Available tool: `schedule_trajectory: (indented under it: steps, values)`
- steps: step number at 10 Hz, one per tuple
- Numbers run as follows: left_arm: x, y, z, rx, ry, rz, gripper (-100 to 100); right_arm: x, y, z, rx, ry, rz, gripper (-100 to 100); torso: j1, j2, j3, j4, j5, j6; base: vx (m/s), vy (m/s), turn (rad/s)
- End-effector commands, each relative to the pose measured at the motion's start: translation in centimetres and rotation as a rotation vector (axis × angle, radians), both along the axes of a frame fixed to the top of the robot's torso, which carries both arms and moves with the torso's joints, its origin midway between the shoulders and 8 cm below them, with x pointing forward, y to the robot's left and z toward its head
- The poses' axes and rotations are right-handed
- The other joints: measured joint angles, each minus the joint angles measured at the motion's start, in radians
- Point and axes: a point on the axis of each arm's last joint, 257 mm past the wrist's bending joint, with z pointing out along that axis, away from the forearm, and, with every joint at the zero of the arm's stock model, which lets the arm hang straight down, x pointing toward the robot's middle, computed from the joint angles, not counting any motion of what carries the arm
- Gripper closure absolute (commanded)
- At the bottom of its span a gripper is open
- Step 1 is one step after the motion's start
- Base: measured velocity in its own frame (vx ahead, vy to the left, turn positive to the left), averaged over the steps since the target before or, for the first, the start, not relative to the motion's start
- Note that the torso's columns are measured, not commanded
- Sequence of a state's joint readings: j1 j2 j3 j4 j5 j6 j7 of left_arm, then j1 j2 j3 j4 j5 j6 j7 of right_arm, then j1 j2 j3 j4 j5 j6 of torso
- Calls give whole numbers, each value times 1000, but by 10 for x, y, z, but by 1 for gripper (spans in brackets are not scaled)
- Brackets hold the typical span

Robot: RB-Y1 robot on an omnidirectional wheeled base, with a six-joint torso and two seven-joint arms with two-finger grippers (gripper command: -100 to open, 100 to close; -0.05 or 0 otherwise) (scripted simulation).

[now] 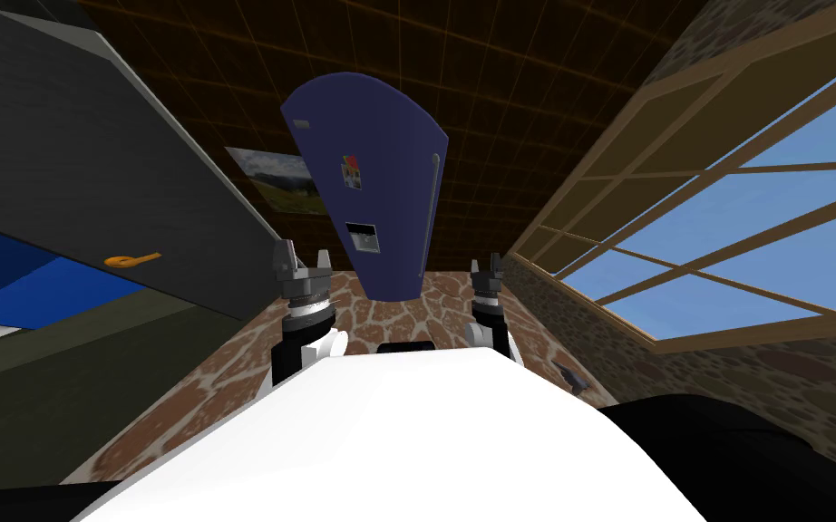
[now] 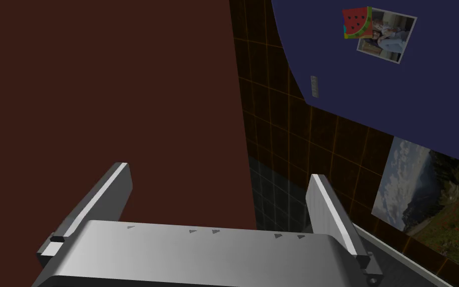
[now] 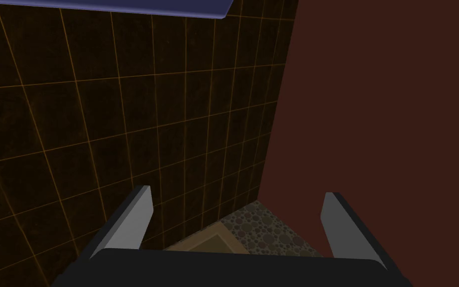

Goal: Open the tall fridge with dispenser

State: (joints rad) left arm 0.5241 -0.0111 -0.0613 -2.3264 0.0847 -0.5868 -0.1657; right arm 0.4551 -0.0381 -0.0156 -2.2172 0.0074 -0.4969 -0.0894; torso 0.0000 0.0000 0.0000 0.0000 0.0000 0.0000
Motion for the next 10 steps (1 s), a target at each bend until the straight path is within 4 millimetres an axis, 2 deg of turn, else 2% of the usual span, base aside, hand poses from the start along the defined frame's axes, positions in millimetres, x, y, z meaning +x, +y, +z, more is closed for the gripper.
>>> schedule_trajectory:
  steps: [1, 9, 10]
  values:
    - [0, 0, 0, 0, 0, 0, 0, 0, 0, 0, 0, 0, 0, 0, 0, 40, -82, 41, 0, 0, 0, 0, 0]
    - [0, 0, 0, 0, 0, 0, 0, 0, 0, 0, 0, 0, 0, 0, 0, 618, -1234, 617, 0, 0, 0, 0, 0]
    - [5, -6, -3, 34, 13, -22, -100, 0, 0, 0, 0, 0, 0, 0, 0, 691, -1382, 691, 0, 0, 10, -14, 14]
